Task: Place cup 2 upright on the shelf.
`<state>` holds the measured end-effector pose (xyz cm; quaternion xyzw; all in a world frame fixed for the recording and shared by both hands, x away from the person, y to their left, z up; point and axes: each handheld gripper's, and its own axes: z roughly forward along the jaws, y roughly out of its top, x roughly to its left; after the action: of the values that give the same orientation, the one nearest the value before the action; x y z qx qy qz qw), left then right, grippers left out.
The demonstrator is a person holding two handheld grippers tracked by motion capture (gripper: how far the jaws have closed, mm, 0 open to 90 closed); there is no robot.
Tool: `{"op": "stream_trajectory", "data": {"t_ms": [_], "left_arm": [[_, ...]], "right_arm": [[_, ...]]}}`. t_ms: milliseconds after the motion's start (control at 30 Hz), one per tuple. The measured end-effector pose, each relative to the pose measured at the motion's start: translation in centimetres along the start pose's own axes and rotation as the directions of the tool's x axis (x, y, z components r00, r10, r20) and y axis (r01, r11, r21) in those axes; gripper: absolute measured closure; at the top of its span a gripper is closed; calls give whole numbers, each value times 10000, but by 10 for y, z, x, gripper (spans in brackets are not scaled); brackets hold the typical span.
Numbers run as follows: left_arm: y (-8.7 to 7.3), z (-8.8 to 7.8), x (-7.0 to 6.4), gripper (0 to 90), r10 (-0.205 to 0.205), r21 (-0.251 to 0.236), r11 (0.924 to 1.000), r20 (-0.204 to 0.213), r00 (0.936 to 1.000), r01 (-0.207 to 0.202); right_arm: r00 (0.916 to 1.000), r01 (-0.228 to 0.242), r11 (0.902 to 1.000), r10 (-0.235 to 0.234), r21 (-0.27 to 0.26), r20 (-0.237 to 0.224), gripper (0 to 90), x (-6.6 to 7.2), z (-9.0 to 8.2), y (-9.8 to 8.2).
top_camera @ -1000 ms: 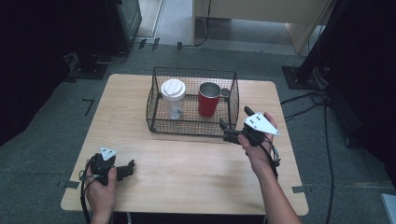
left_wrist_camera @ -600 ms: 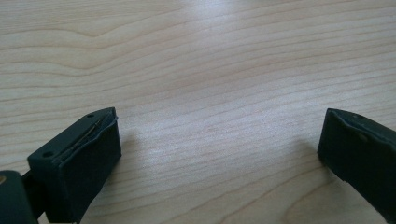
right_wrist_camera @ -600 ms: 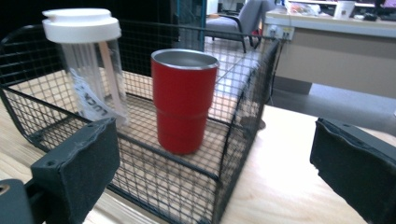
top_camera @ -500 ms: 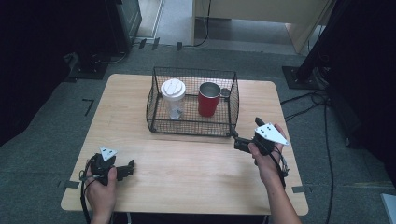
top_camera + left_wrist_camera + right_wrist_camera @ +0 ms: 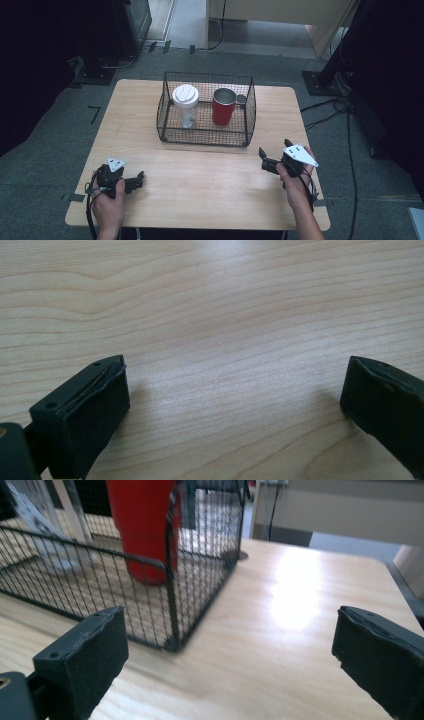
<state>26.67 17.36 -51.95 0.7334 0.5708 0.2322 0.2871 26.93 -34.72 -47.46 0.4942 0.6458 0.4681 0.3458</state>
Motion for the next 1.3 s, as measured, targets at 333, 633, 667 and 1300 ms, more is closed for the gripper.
{"op": "stream_trajectory", "data": {"t_ms": [333, 633, 667, 1300], "left_arm": [[0, 0, 0, 0, -1, -1, 10000, 0, 10000, 1], [0, 0, 0, 0, 13, 1, 10000, -3, 10000, -13], [0, 0, 0, 0, 13, 0, 10000, -3, 10000, -13], [0, 0, 0, 0, 16, 13, 10000, -2, 10000, -16]], "right_arm": [[9980, -593, 9925, 565, 1072, 291, 3, -17, -8, -28], [9944, -919, 9590, 744, 2680, 747, 0, -30, -15, -51], [9934, -1008, 9541, 806, 2821, 821, 0, -31, -15, -53], [9887, -1119, 8982, 579, 4251, 1381, 0, -48, -41, -69]]}}
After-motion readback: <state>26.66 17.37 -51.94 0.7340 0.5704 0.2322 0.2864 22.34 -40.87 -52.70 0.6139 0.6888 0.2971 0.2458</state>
